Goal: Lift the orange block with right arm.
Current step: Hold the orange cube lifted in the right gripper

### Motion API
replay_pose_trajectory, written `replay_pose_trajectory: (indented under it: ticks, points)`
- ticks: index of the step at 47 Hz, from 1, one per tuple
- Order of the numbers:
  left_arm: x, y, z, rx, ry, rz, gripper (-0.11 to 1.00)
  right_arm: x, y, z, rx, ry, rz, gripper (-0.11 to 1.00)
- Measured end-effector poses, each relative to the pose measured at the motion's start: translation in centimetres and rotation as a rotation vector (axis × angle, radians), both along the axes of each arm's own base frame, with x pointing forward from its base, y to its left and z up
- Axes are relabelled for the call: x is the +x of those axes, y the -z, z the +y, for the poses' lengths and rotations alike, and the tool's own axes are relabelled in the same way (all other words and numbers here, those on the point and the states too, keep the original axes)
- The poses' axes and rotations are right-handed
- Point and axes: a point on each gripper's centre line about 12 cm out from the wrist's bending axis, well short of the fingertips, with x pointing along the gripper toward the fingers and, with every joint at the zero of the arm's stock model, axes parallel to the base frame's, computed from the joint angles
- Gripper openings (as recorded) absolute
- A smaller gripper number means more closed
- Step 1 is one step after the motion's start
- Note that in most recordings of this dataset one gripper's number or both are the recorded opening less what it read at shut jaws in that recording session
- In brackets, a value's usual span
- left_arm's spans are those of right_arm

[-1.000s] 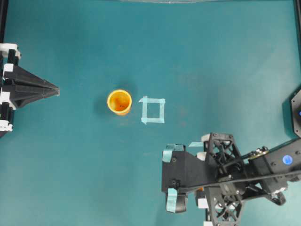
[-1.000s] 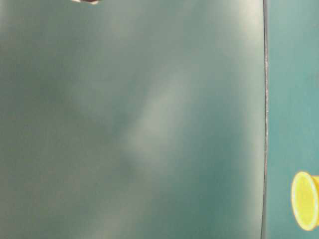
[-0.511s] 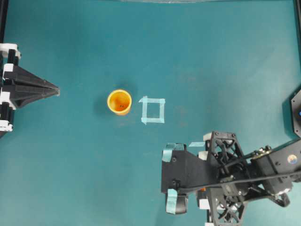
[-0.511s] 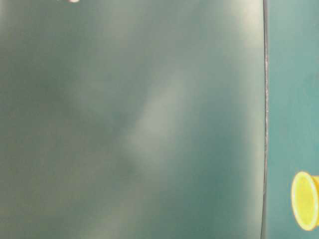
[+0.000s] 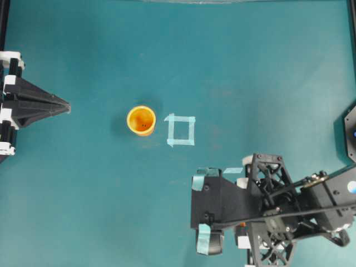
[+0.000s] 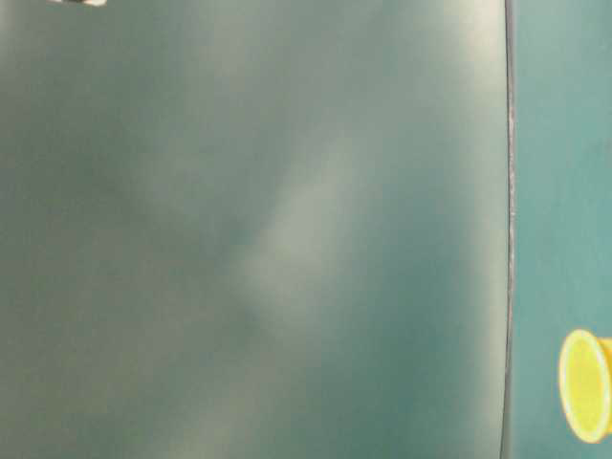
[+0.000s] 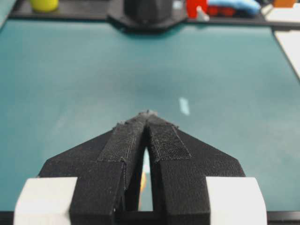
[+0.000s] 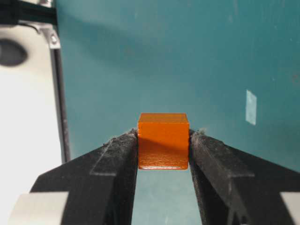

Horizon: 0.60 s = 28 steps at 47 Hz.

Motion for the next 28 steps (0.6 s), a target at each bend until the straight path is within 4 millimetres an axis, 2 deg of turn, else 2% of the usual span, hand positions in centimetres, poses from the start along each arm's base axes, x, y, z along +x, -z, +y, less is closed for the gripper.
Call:
replay_pose_trajectory:
  ticks: [28]
  points:
    - [0.00, 0.00, 0.00, 0.000, 0.000, 0.000, 0.00, -0.06, -0.03, -0.03, -0.002, 0.000, 0.006, 0.41]
